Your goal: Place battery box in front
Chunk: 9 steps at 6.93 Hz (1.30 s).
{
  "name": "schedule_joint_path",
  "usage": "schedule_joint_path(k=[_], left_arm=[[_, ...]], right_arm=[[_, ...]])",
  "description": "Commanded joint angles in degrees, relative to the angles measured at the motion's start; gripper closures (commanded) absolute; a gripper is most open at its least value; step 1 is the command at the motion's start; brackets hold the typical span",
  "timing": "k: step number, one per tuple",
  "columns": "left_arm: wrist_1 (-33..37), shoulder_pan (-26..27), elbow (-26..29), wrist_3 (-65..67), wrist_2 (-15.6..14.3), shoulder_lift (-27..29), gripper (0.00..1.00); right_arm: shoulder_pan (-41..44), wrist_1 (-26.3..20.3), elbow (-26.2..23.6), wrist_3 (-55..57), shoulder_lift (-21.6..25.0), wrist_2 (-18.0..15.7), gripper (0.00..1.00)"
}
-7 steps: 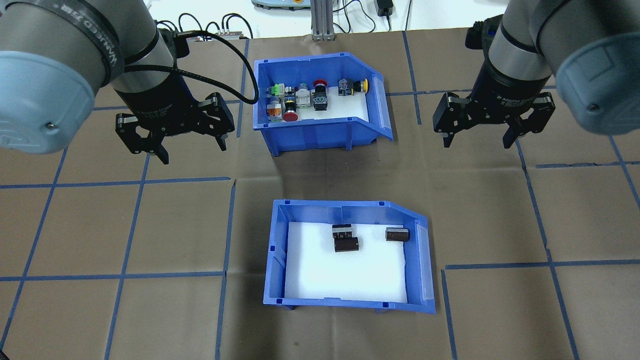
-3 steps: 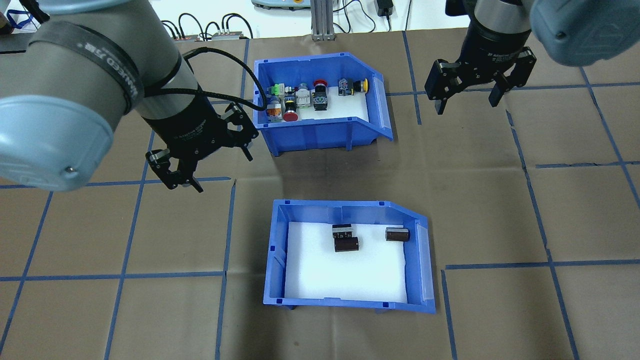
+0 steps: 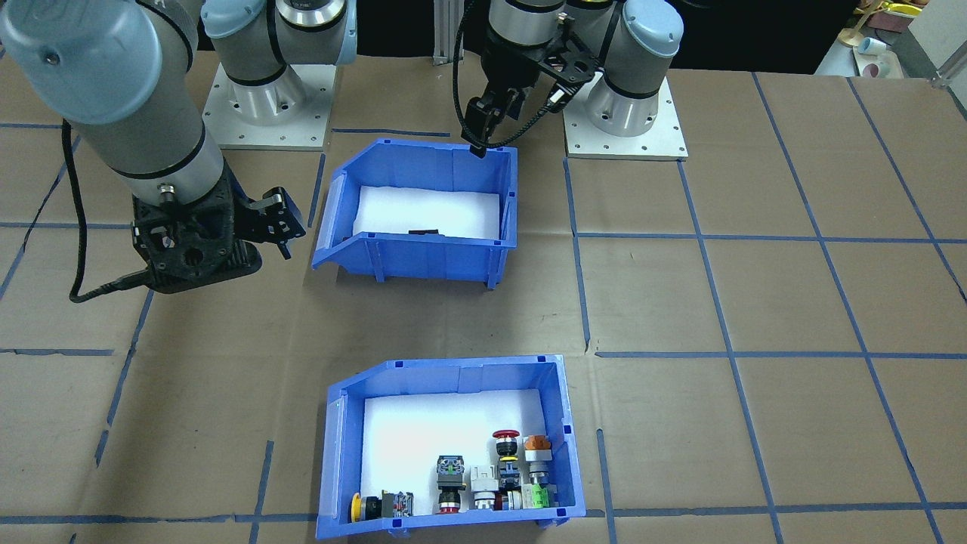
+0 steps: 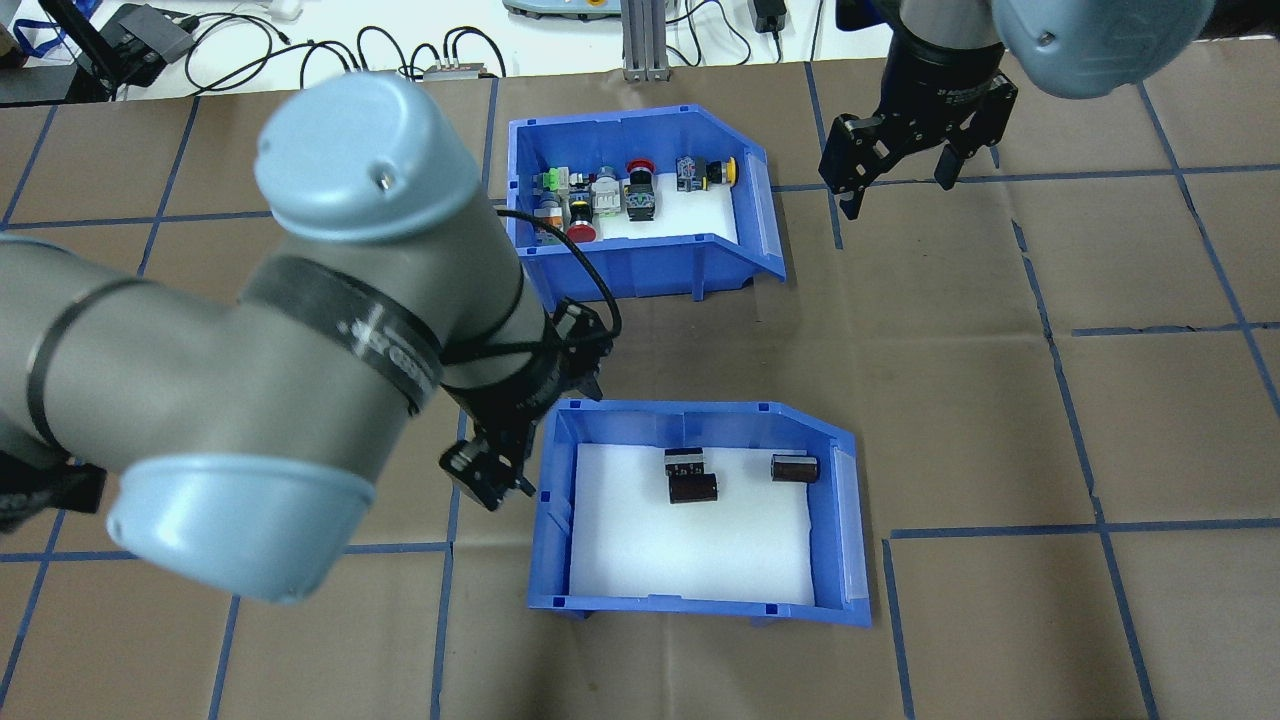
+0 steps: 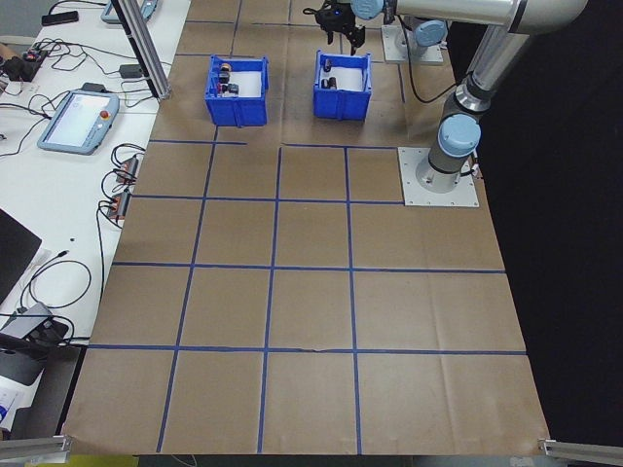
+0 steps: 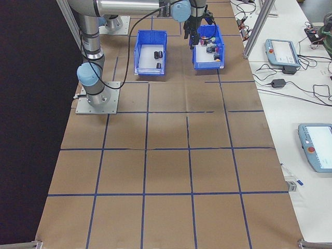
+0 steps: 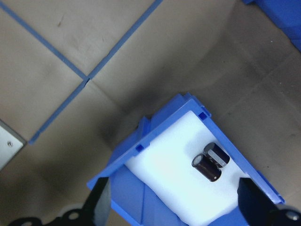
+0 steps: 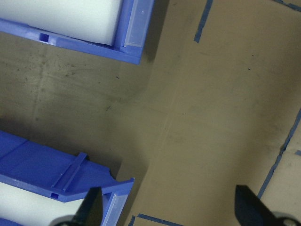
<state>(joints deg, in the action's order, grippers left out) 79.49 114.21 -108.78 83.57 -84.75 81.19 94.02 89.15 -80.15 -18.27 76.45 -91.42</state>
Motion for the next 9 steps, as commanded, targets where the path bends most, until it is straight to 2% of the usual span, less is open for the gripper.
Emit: schedule_joint_path(k=[1,2,3,4,6,8,9], left_arm=[[-9.6,5.3,-7.4,16.2,0.2,-1.7,0.02],[-12.1,7.7,-9.8,24.5,0.0,-1.9,0.02],[-21.6,9.7,-14.8,33.0,-0.1,-1.3,0.02],[-29.7,11.0,-19.0,35.7,-0.6,-0.3,0.02],[-31.1,11.2,-20.0,36.8,-0.1,2.6,0.02],[-36.6,12.9,-21.2,36.8,0.1,7.3,0.02],[-36.7,15.0,-23.7,36.8,-0.3,7.4,0.05]], right_arm=[[4.1,0.9,3.9,-11.9,-4.6,-0.2,0.00],[7.3,0.9,8.0,-19.1,-8.7,-0.1,0.00],[10.4,0.9,11.4,-25.3,-11.3,-0.2,0.00],[12.8,1.2,13.1,-33.8,-13.2,-0.2,0.00],[15.3,3.6,13.4,-46.7,-16.1,-0.1,0.00],[17.9,7.0,13.4,-46.4,-18.6,-0.1,0.00],[17.9,7.1,13.4,-45.8,-19.9,0.2,0.00]])
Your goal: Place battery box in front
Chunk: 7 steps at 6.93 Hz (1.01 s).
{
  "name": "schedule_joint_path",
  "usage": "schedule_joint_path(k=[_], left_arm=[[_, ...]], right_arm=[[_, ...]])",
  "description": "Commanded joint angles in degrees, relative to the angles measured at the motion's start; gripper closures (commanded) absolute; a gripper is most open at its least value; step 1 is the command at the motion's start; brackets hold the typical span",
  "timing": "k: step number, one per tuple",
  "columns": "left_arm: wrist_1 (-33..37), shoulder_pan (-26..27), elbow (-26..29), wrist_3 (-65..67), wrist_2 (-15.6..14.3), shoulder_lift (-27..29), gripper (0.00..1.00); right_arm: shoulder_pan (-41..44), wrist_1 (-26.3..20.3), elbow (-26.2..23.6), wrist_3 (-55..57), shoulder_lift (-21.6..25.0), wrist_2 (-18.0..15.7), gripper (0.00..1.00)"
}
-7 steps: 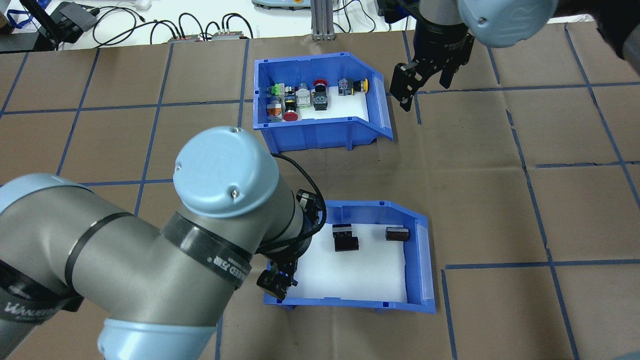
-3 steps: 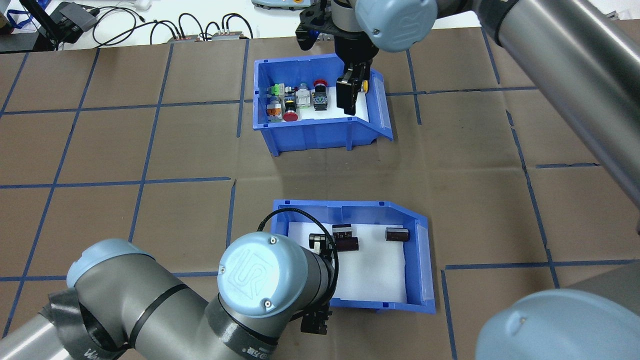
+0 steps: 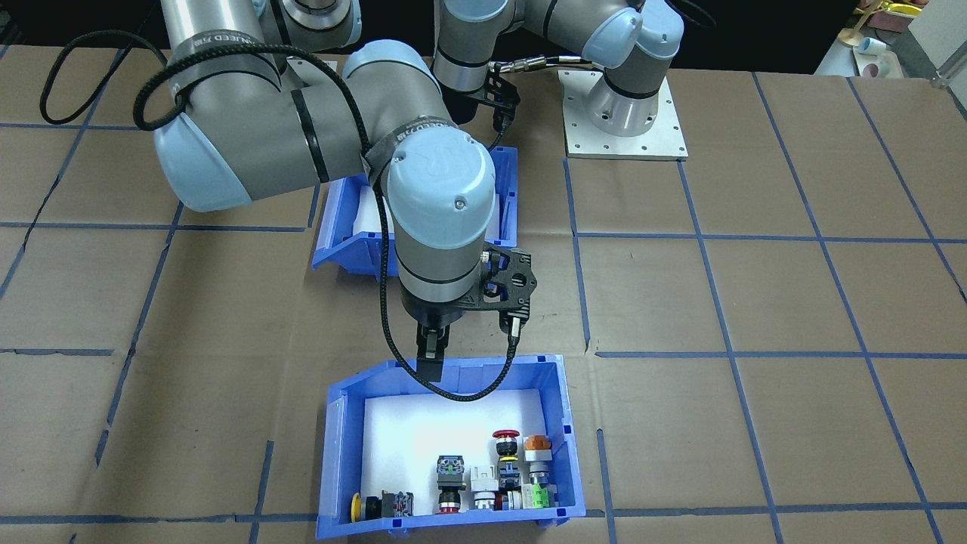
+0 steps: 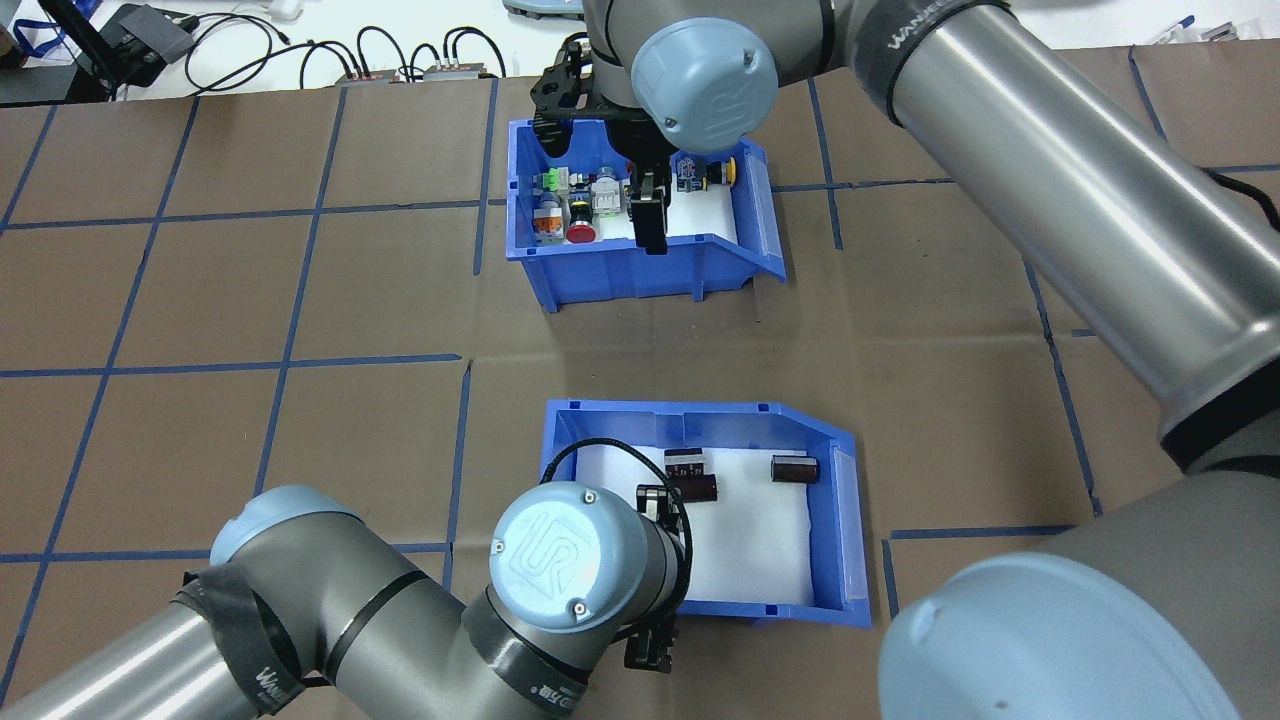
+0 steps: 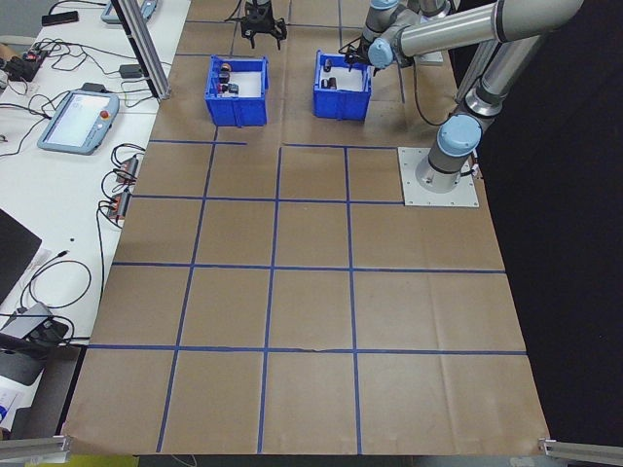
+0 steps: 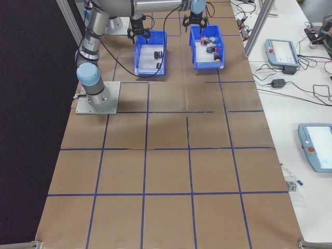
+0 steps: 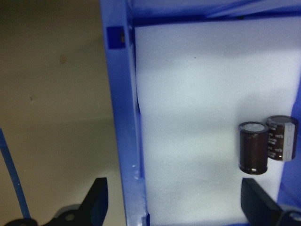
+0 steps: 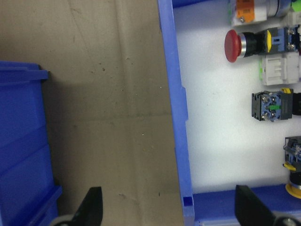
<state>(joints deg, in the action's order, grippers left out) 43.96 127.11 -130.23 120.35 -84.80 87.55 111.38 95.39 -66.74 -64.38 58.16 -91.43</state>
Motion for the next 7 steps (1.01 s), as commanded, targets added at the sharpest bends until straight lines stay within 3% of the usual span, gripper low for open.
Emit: schedule_joint_path(k=[1,2,3,5,6,7], left_arm=[[-1.3,2.2,-2.7,-0.1,-0.6,1.0,0.14],[-3.1,2.2,-2.8,0.1,-0.5,1.0,0.54],[-3.6,2.2,-2.7,1.0,0.5,0.8,1.00],[-3.5,2.2,-2.6,1.0,-1.0,-0.2,1.00],[-3.6,2.2,-2.5,0.8,-4.9,-0.6,1.00],[-3.6,2.2,-2.3,0.6,-5.5,-1.1,1.00]], right_arm=[[1.4,4.9,-0.1,0.5,-3.3,0.6,0.00],[3.8,8.9,-0.1,0.5,-5.5,-0.2,0.00],[5.0,8.9,-0.5,0.7,-7.1,-0.3,0.00],[4.9,8.9,-0.8,1.7,-8.1,-0.1,0.03],[4.8,8.3,-0.8,1.9,-7.3,-0.5,0.26],[4.5,8.0,-0.8,1.8,-7.0,-2.1,0.53]])
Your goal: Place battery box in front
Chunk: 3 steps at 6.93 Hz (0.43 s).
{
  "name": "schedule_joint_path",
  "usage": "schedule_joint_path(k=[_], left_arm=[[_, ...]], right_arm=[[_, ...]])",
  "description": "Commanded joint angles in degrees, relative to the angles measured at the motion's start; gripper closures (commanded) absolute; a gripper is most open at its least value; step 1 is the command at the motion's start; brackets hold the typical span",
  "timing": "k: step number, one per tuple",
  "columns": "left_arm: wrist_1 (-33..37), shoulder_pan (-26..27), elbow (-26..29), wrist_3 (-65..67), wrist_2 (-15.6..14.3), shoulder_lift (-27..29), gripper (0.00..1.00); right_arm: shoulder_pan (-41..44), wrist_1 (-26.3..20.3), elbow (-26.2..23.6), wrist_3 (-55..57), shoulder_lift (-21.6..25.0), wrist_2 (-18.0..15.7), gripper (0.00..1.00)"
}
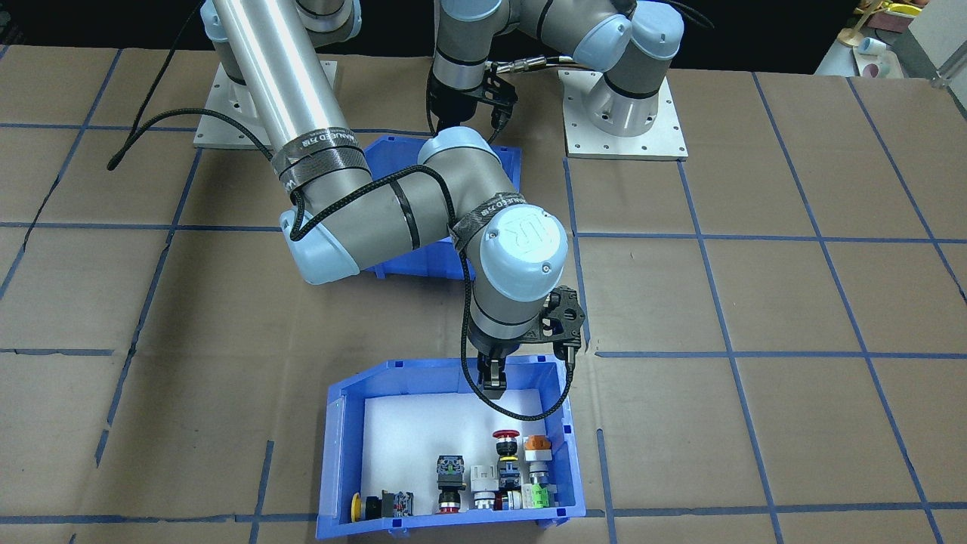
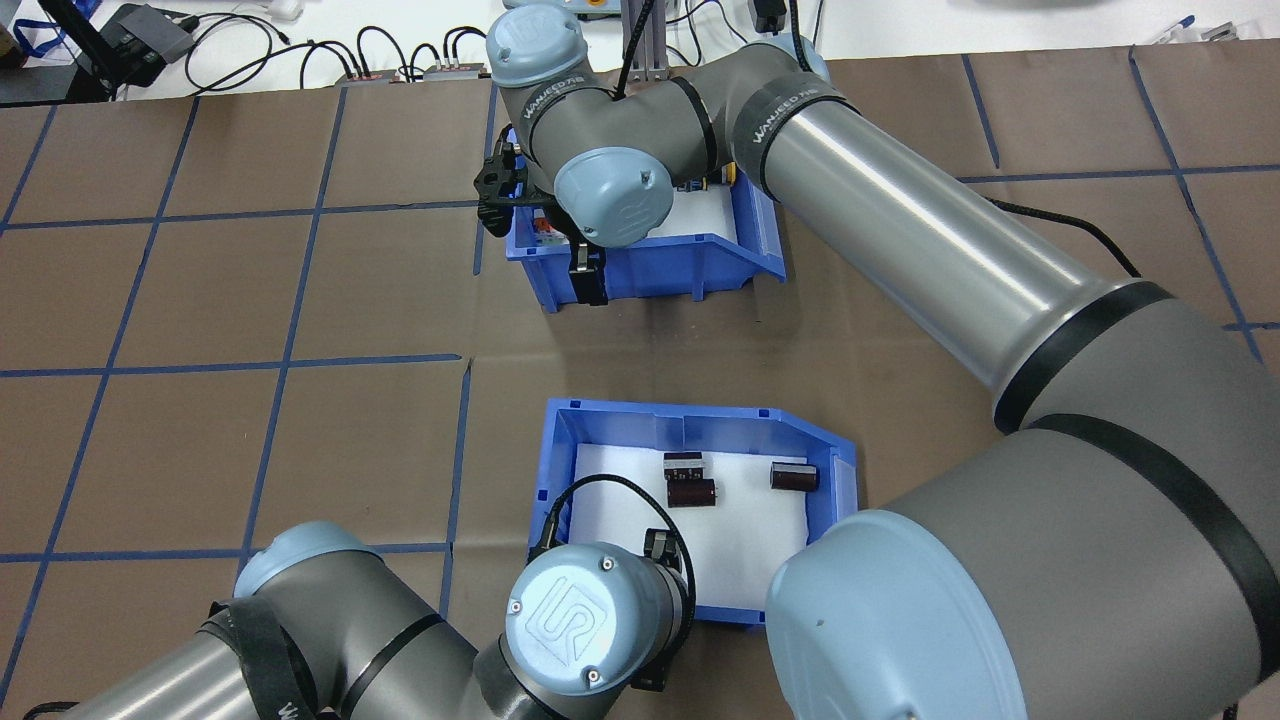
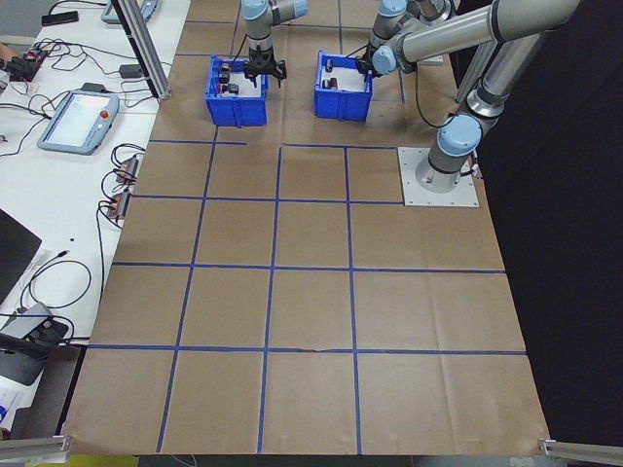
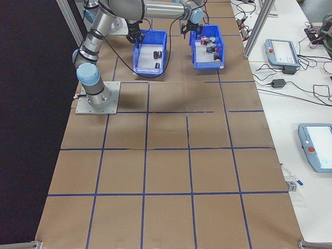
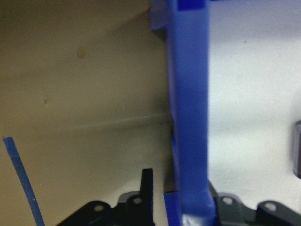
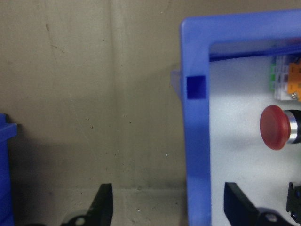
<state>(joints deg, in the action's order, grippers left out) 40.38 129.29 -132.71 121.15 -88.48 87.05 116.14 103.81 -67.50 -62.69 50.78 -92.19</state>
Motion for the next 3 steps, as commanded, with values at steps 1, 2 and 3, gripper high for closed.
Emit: schedule_joint_path(k=[1,2,3], left_arm=[[1.0,-0.3,0.8,-0.6,-2.2,-2.3,1.00],[2.8,-1.2,1.1,-1.4,-2.9,-4.5,1.00],[7.0,-3.6,1.3,-4.3,-3.7,-7.1,1.00]], right_arm=[[-0.5,-0.5,0.0,-0.1,0.5,-4.5,0.75],[-0.5,-0.4,0.7,-0.4,0.5,-5.3,0.91],[-0.7,0.0,1.4,-0.9,1.2,-5.6,0.95]])
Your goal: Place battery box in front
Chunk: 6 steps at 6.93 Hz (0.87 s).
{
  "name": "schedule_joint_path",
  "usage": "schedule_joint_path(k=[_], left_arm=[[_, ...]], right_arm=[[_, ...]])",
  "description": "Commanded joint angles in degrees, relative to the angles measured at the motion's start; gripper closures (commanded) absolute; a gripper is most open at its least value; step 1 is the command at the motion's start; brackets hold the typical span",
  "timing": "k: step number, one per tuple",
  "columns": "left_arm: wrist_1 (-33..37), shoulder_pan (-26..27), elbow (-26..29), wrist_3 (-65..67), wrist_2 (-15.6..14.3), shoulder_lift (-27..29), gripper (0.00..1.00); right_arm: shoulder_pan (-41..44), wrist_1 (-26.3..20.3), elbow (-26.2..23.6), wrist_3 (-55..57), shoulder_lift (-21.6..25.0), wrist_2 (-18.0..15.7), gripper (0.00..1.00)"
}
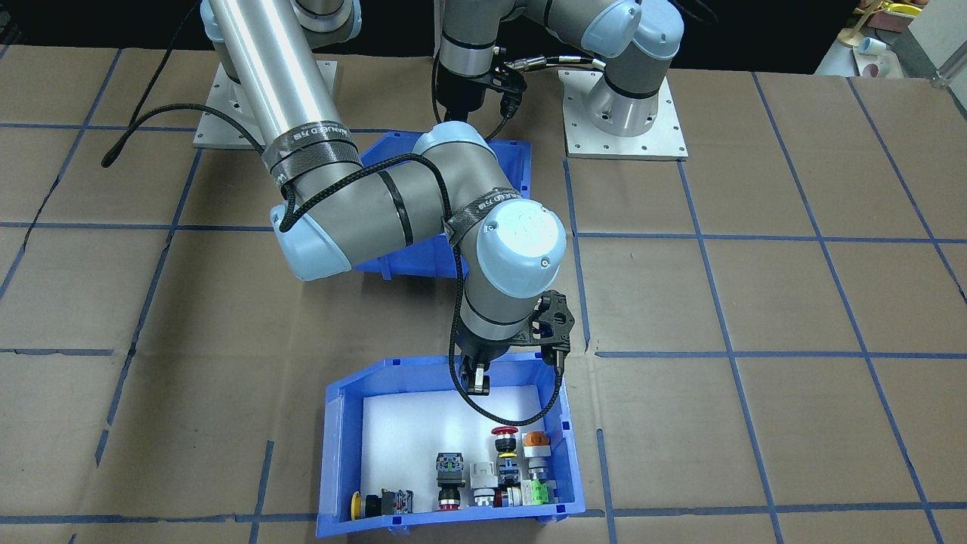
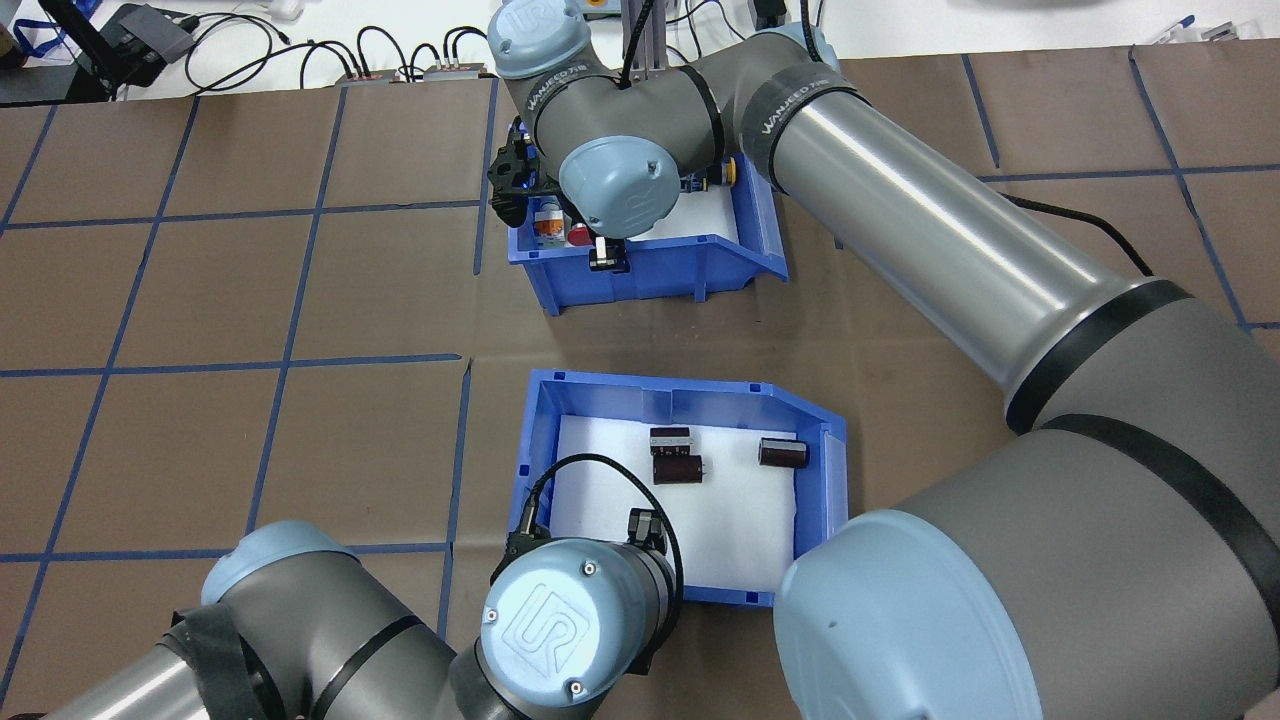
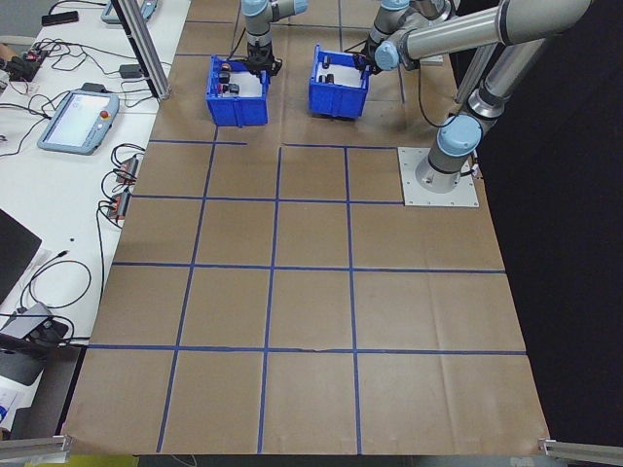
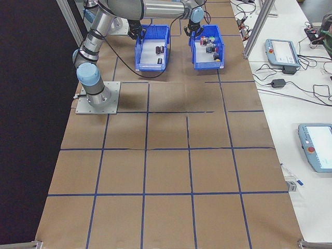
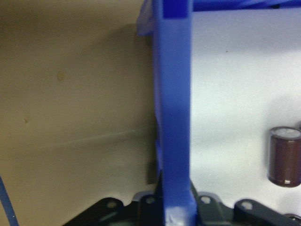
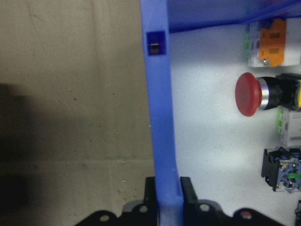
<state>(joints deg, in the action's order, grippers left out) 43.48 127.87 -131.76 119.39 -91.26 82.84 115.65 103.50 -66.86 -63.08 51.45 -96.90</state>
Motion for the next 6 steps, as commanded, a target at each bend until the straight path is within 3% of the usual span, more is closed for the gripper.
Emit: schedule_joint_path(k=[1,3,5,6], left_arm=[[6.8,-4.5,0.3,-5.2,-0.9,-5.2,1.00],[10.4,-10.2,0.3,-10.2,-0.9,-7.9,1.00],[12.5,-21.0,0.4,-21.6,-0.2,-9.5,1.00],[12.4,-27.4,0.8,-26.2,1.4,-8.9,1.00]], right_arm=[[-1.1,-0.2,2.2,-1.4,2.1,-3.4,0.95],[-6.2,-3.1,1.7,-6.2,5.8,-3.5,0.96],[-11.7,-3.3,-0.3,-10.7,8.3,-3.6,0.97],[-15.3,-3.2,-3.2,-14.6,10.6,-3.6,0.97]])
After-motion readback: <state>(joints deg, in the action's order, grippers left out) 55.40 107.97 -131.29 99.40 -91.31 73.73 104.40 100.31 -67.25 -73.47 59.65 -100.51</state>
